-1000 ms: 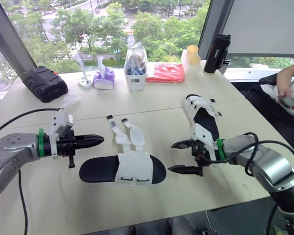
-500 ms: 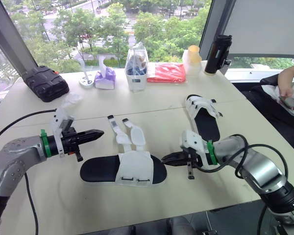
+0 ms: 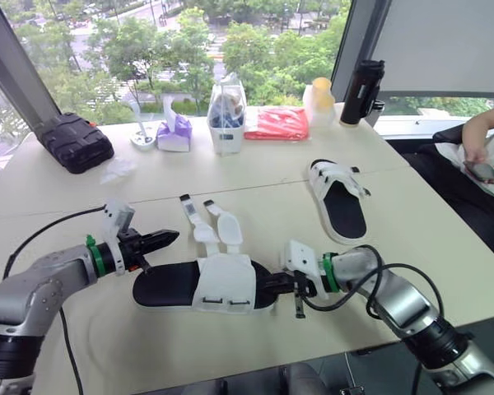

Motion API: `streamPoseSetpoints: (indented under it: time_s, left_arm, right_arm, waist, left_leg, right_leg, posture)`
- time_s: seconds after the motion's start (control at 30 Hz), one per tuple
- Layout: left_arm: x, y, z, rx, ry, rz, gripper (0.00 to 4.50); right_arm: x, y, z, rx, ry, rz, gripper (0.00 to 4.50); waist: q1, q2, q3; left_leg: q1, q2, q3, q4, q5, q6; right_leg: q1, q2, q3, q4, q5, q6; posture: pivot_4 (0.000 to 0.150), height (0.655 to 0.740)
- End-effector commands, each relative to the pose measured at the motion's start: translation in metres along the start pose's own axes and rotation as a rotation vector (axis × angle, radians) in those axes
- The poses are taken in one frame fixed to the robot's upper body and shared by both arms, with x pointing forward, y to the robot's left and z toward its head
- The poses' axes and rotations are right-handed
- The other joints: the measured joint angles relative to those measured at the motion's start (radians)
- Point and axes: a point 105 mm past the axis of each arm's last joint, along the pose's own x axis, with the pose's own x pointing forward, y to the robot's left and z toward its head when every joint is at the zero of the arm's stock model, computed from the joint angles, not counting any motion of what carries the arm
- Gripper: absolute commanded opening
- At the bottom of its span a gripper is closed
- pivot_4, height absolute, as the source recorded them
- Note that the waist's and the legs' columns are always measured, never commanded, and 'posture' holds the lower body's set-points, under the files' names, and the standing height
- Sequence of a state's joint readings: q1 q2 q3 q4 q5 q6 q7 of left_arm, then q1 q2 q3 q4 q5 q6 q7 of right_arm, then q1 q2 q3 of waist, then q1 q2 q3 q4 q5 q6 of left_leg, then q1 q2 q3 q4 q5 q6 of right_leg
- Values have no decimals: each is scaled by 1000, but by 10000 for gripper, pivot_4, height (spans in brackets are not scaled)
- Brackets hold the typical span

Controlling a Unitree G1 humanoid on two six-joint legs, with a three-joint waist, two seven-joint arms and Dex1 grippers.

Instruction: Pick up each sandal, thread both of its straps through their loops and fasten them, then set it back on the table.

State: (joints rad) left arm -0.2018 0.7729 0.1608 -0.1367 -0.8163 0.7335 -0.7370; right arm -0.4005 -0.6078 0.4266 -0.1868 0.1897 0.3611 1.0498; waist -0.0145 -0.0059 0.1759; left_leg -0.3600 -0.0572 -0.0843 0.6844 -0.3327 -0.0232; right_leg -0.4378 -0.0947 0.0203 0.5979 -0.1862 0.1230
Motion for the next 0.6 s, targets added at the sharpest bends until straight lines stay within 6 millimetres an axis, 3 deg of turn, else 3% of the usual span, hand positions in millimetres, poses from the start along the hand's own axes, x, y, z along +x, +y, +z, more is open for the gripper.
streamPoseSetpoints:
  time_s: [0.03,0.17,0.43,0.5,0.6]
  left_arm:
    - [2,-1,9,22,-21,-4,0]
    - [6,6,8,-20,-36,26,0]
    - [21,12,-4,-152,-25,36,0]
    - [24,10,-8,-196,-12,26,5187]
    - [25,7,-5,-290,-30,0,18288]
  right_arm:
    - [9,0,2,-50,-20,18,269]
    - [22,6,5,-64,-72,58,269]
    - [31,22,-9,-81,-42,141,269]
    - [30,22,-10,-82,-37,144,0]
    - [29,19,-13,-90,-20,141,0]
  waist:
    - [0,0,0]
    - [0,0,0]
    - [-3,0,0]
    - [-3,0,-1]
    - [-3,-1,-1]
  left_leg:
    - [1,0,0,0,0,0]
    - [5,0,0,-1,0,0]
    - [5,0,0,-1,0,0]
    - [5,0,0,-1,0,0]
    - [5,0,0,-1,0,0]
  right_leg:
    - [1,0,0,0,0,0]
    - [5,0,0,0,0,0]
    - [4,1,0,0,0,0]
    - [4,1,0,0,0,0]
    - [4,1,1,0,0,0]
  posture:
    - [1500,7400]
    - [1500,7400]
    - [1500,7400]
    - [1500,7400]
    - [1500,7400]
